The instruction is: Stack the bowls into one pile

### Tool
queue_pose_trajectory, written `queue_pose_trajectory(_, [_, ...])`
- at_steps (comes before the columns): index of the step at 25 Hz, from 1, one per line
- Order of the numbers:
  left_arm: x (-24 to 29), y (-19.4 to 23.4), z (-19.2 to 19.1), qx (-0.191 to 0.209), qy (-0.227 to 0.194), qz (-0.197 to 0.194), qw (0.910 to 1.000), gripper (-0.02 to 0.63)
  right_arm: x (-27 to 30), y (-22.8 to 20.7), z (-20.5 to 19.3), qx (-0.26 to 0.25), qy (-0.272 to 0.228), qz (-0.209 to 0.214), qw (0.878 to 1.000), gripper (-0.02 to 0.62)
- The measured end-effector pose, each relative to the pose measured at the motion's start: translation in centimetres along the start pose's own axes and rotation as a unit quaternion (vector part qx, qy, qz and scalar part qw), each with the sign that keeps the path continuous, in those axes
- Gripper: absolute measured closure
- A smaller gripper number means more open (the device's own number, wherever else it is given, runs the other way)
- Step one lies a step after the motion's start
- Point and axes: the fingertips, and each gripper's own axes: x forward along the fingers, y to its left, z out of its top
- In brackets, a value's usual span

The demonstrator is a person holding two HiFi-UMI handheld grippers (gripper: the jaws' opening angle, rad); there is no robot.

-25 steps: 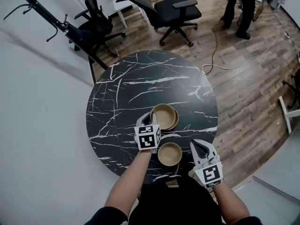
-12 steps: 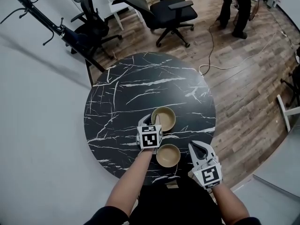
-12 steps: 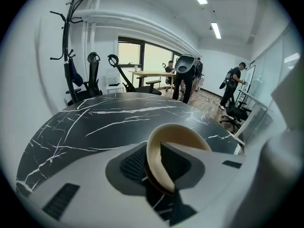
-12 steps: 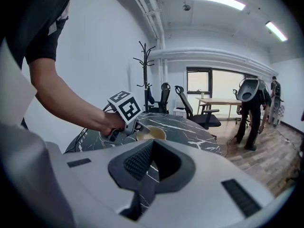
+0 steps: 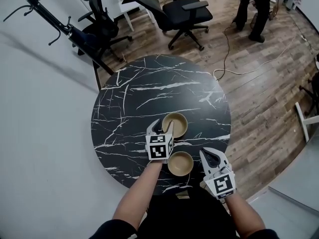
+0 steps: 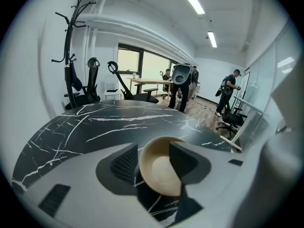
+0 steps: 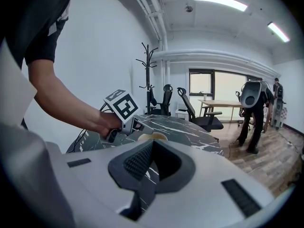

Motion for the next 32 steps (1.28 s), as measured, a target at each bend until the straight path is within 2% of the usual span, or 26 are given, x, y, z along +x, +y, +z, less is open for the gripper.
queue_pose_trajectory(8, [-4.6, -0.4, 3.5, 0.015, -0.073, -0.001, 0.9972, 0.413, 0.4, 1.2, 0.9, -0.007, -0.015, 0.011, 1.000, 0.588])
queue_pose_trajectory(11, [-6.7, -0.5, 4.6, 0.022, -0.105, 0.003, 0.9942, 0.466, 0.5, 1.7, 0.9, -0.003, -0.028, 0.013, 1.000, 0.588])
queue_pose_trajectory(13, [-8.3, -0.6, 5.2, 0.027, -0.125, 0.010, 0.9917, 0.525, 0.3, 1.8, 1.3, -0.008, -0.025, 0.014, 1.000, 0.588])
queue_pose_trajectory(17, [-11.1, -0.9, 5.6, 0.032, -0.154, 0.014, 0.9874, 0.589, -0.5, 0.0, 0.8, 0.007, -0.025, -0.016, 1.000, 0.588])
queue_pose_trajectory(23, [-14.7, -1.6, 4.7, 0.038, -0.176, -0.003, 0.9836, 0.592, -0.5, 0.5, 1.0, -0.021, -0.027, 0.004, 0.999, 0.588])
queue_pose_trajectory(28, [-16.9, -3.2, 3.2, 0.054, -0.189, -0.018, 0.9803, 0.592, -0.5, 1.1, 1.6, -0.010, -0.031, 0.013, 0.999, 0.588])
queue_pose_trajectory(32, [-17.8, -3.8, 1.5, 0.044, -0.191, -0.018, 0.9805, 0.592, -0.3, 1.5, 2.1, -0.019, -0.029, 0.020, 0.999, 0.588])
